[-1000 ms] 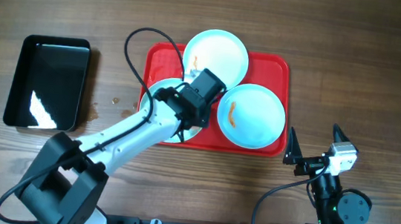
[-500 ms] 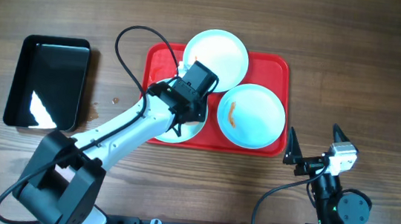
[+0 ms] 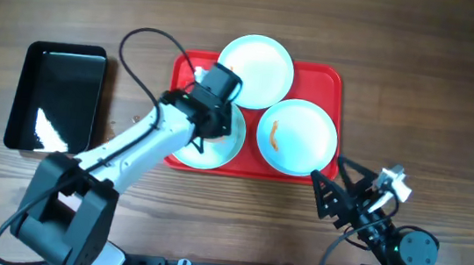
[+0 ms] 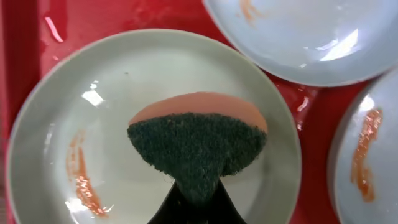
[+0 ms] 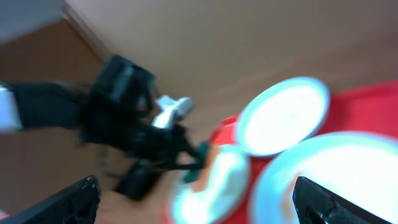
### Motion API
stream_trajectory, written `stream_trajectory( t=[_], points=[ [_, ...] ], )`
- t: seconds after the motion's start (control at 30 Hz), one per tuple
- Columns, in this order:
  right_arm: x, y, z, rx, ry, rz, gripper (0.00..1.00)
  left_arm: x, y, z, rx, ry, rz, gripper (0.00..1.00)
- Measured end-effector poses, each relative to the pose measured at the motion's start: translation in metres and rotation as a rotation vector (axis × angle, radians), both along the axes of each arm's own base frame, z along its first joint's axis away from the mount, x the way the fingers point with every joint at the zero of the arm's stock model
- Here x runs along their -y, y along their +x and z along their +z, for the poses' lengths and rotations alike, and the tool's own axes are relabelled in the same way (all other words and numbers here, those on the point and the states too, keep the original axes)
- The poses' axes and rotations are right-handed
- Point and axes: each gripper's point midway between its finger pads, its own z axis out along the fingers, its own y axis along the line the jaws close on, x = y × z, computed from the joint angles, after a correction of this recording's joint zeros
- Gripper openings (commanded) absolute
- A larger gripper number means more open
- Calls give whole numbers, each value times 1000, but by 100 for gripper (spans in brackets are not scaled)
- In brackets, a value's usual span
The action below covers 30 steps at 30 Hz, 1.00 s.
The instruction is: Clean dirty plates on tray and stack at the side
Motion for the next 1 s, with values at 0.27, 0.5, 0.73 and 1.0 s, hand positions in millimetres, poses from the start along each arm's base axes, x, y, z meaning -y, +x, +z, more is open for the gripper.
stream_trajectory(
  t=[0.27, 0.5, 0.73, 1.0],
  points=[
    [-6, -18, 69, 112, 203, 86, 100, -4, -4, -3, -58, -61, 16, 4],
    [-9, 3, 63, -171, 89, 68, 99, -6, -6, -3, -69, -56, 17, 4],
    [-17, 33, 55, -516, -139, 186, 100, -20, -12, -6, -96, -3, 41, 4],
    [-46, 43, 46, -763, -496, 277, 100, -32, -7, -6, -99, -4, 78, 4]
  ],
)
